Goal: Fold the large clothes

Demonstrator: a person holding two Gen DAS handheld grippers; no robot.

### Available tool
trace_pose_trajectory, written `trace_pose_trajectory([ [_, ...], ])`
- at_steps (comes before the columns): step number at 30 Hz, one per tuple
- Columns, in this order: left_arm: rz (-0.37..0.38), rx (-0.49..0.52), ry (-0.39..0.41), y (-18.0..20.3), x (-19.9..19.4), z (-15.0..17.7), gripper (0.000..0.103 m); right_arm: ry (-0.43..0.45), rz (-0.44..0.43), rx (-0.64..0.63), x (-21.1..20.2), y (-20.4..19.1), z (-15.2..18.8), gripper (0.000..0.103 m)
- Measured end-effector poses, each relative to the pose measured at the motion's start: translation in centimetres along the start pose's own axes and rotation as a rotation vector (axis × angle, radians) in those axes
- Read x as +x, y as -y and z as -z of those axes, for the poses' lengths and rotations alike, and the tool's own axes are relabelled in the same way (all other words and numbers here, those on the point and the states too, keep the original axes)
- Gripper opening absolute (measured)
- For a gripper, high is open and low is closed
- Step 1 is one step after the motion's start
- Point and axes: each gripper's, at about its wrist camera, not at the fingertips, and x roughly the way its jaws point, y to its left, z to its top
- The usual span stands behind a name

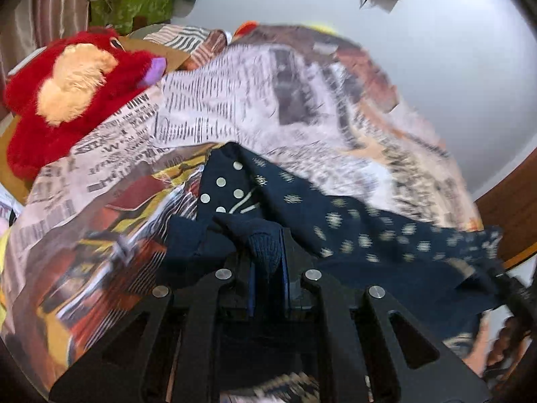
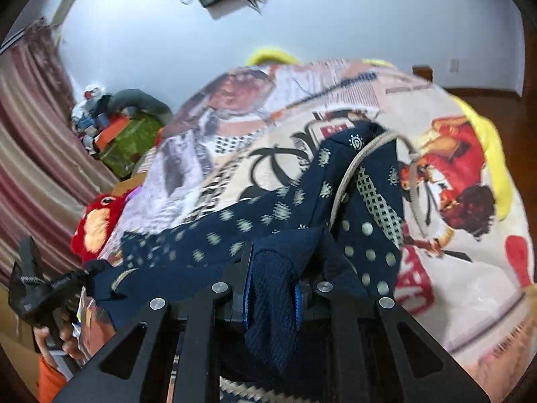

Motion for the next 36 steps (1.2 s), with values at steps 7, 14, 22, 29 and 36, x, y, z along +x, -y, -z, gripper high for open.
trace_pose_trajectory([
  [7, -0.058, 0.088, -0.042, 0.4, 2.7, 0.1, 0.016, -0.074, -0.123, 0.065, 1.6, 2.7, -1.6, 0.016],
  [14, -0.082, 0.206, -0.068, 1.9, -0.4, -0.9, 0.023, -0.075, -0.035, -0.012, -1.8, 3.4, -2.9, 0.016],
  [22, -0.157, 0.156, 0.103, 2.7, -6.9, -3.4, 0.078, -0.013, 0.069, -0.159, -6.2, 0.4, -2.4, 0.016],
  [29, -0.102, 0.194, 0.092, 2.5, -8.9, -2.3, 0.079, 0.045, 0.088, -0.012, -7.8, 1.6, -4.0, 0.018],
  [36, -0.039, 0.421, -0.020, 6.5, -7.6, 4.8, 0.079, 0.059, 0.059, -0.076, -9.9, 1.6, -2.9, 0.018],
])
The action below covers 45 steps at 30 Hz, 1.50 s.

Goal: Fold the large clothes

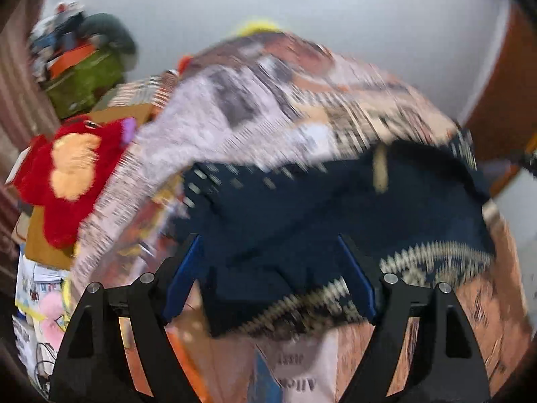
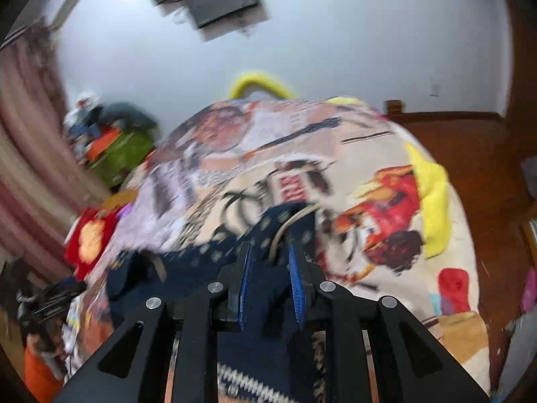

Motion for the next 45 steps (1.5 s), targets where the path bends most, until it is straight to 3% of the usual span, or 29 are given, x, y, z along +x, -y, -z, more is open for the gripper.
trace_pose_trajectory([
  [4, 0.007, 0.060, -0.076, 2.7, 2.9, 1.7, 0.079, -0.077, -0.101, -0.120, 0.4, -2.4, 3.9, 0.018],
  [6, -0.015, 0.066, -0.095, 3.7, 4.3, 2.0, 0.079, -0.124, -0.110, -0.171, 1.5, -3.7, 6.0, 0.018],
  [12, -0.097, 0.019, -0.019, 4.0, 6.4, -0.2, 0.079, -0.266, -0.082, -0.247, 8.1, -6.9, 10.5, 0.018],
  [19, -0.207, -0.010, 0.079, 1.4, 7.4, -6.0, 0.079, -0.137, -0.052, -0.263, 11.1, -8.7, 7.1, 0.018],
  [25, -0.356, -0.078, 0.145, -2.1, 6.8, -9.8, 0.079, 0.018, 0.081, -0.325, 12.2, -9.5, 2.0, 0.018],
  [28, -0.293, -0.127, 0.162, -3.7, 5.2, -9.5, 0.079, 0.052, 0.078, -0.315, 11.5, -8.9, 0.5, 0.018],
  [33, -0.083, -0.111, 0.114, -2.3, 3.4, -6.4, 0.079, 0.093, -0.074, -0.292, 8.0, -8.8, 1.0, 0.018],
  [37, 0.092, -0.079, 0.017, 1.0, 4.5, -2.9, 0.079, -0.013, -0.151, -0.290, 7.8, -10.1, 3.4, 0.018],
  [39, 0.131, -0.067, -0.044, 2.7, 5.8, -1.1, 0.079, -0.081, -0.159, -0.304, 8.4, -10.6, 5.2, 0.018],
  [41, 0.123, -0.036, -0.087, 4.2, 7.1, 0.5, 0.079, -0.154, -0.133, -0.333, 9.7, -11.0, 7.2, 0.018],
  [43, 0.087, -0.032, -0.066, 4.9, 7.7, 1.5, 0.080, -0.235, -0.081, -0.358, 11.5, -11.1, 9.3, 0.018],
  [45, 0.093, -0.070, -0.063, 4.5, 7.8, 1.9, 0.080, -0.237, -0.041, -0.366, 12.3, -10.9, 10.7, 0.019],
])
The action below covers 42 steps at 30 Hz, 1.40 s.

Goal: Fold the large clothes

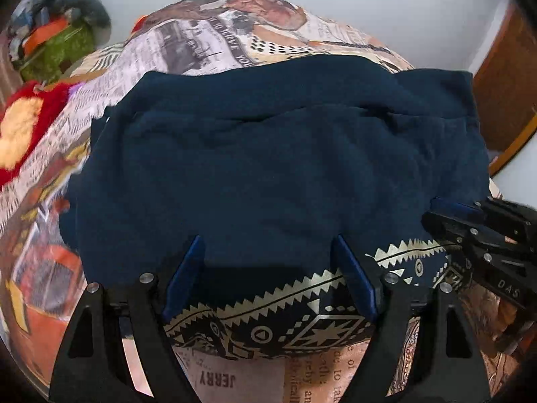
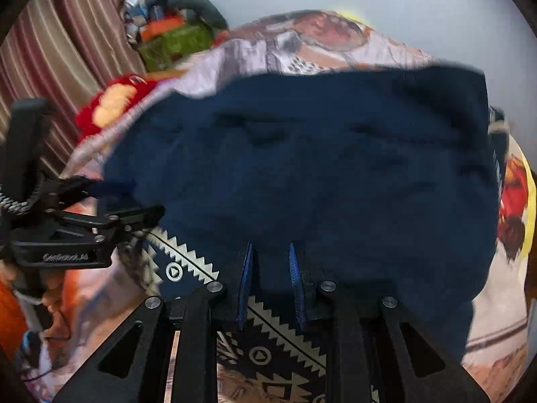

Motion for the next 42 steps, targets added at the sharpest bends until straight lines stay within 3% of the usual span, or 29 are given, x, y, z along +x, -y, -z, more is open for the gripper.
trace_pose_trajectory([
  [2, 0.023, -0.051, -0.017, -1.0, -0.5, 0.1, 0.080, 0.046, 0.011, -0.002, -0.2, -0.1, 0.7, 0.019],
  [8, 0.028, -0.134, 0.038, -4.7, -4.9, 2.0, 0.080, -0.021, 0.042, 0.012, -2.0, -0.1, 0.3, 0.019],
  [14, 0.116, -0.343, 0.032, -9.0, -6.6, 5.7, 0.080, 0.066, 0.039, 0.031, -6.0, -1.1, 0.3, 0.019],
  [21, 0.366, -0.705, -0.110, -12.8, -1.6, 10.5, 0.080, 0.027, -0.028, 0.004, -5.3, -4.3, 0.7, 0.019],
  [25, 0.504, -0.798, -0.135, -13.1, 1.3, 10.7, 0.080, -0.051, 0.002, -0.021, -2.3, -4.8, 1.2, 0.019],
  [28, 0.527, -0.834, -0.101, -13.3, 3.0, 10.0, 0.080, -0.086, 0.006, -0.013, -0.2, -4.2, 1.6, 0.019],
  [33, 0.640, -0.912, -0.038, -13.6, 5.6, 7.6, 0.080, -0.099, -0.039, -0.003, 0.8, -3.2, 1.6, 0.019],
  [36, 0.630, -0.958, -0.005, -13.1, 6.8, 5.7, 0.080, -0.077, -0.057, -0.017, 0.9, -3.0, 2.1, 0.019],
  [39, 0.542, -0.959, 0.011, -11.8, 7.3, 3.6, 0.077, -0.055, -0.070, -0.018, 0.7, -2.7, 2.5, 0.019],
  [42, 0.392, -0.881, 0.026, -10.0, 6.3, 1.8, 0.048, -0.061, -0.083, -0.007, 0.2, -2.4, 2.6, 0.019],
])
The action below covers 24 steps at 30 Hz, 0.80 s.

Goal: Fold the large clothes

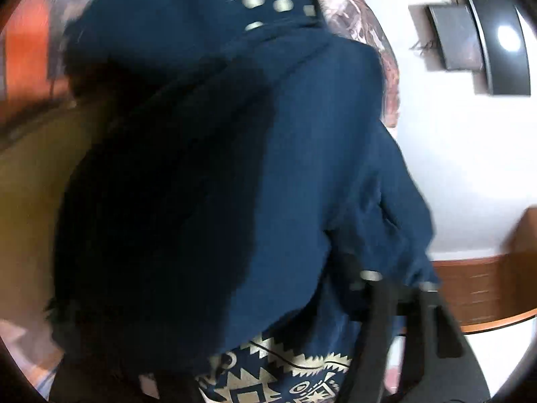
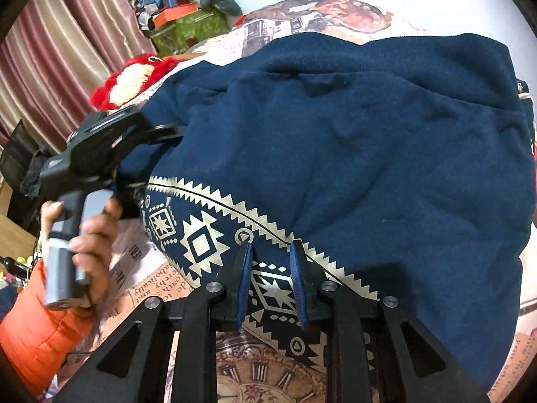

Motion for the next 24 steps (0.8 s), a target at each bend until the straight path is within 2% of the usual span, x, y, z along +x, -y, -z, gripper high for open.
trace_pose_trajectory([
  [2, -0.041, 0.053, 0.043, 1.4, -0.9, 0.7, 0.023, -0.014, -0.017, 0.016, -0.4, 0.2, -0.1, 0.019],
  [5, -0.061, 0.108, 0.085, 2.8, -2.9, 1.5, 0.014, -0.039, -0.041, 0.066, -1.3, 0.7, -0.1, 0.019],
  [9, -0.057, 0.181, 0.146, 4.0, -7.5, 3.0, 0.012, -0.037, -0.038, 0.100, -3.0, 1.1, 0.5, 0.019],
  [13, -0.101, 0.235, 0.208, 3.0, -12.5, 4.9, 0.011, 0.012, -0.048, 0.079, -5.9, -0.1, 0.7, 0.019],
  [17, -0.183, 0.251, 0.247, 1.9, -14.3, 6.3, 0.011, 0.082, -0.137, 0.070, -8.0, -2.3, 0.1, 0.019],
  [19, -0.212, 0.262, 0.252, 1.5, -14.7, 6.7, 0.011, 0.084, -0.191, 0.089, -7.4, -3.7, -0.2, 0.019],
  [21, -0.240, 0.285, 0.260, 0.8, -16.1, 7.6, 0.012, 0.030, -0.209, 0.095, -5.2, -5.4, -0.2, 0.019],
  [24, -0.294, 0.343, 0.276, 2.2, -16.0, 8.5, 0.011, -0.125, -0.212, 0.073, 0.1, -7.8, 0.7, 0.020],
])
